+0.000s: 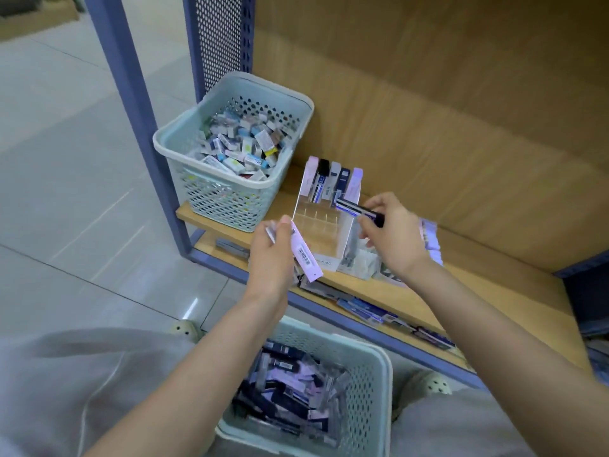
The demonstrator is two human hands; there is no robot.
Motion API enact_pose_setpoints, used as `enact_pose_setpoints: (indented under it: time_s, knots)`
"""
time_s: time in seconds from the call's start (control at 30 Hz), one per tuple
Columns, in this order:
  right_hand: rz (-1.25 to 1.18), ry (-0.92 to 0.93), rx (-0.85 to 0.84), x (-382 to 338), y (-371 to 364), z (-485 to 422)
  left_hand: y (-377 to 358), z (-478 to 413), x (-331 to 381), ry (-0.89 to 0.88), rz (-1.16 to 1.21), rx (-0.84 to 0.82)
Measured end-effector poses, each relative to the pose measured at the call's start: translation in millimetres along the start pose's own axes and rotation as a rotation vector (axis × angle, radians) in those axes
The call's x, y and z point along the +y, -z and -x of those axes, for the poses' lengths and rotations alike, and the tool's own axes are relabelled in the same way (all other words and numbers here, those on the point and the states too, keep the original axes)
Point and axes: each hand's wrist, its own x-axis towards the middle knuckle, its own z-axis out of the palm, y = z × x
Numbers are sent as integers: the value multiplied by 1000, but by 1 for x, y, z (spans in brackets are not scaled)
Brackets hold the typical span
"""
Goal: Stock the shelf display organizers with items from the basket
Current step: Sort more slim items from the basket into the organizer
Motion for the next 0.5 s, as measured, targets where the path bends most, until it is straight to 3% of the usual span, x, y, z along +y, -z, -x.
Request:
enact_pose_setpoints:
  time_s: [0.13, 0.27, 0.5]
  knots:
    - [166, 103, 96, 2, -8, -54, 0, -15, 2, 13, -4, -9]
    - [246, 88, 105, 7, -13, -89, 1, -29, 2, -6, -31, 4]
    - [532, 189, -159, 24, -20, -126, 0, -45, 1, -4, -63, 25]
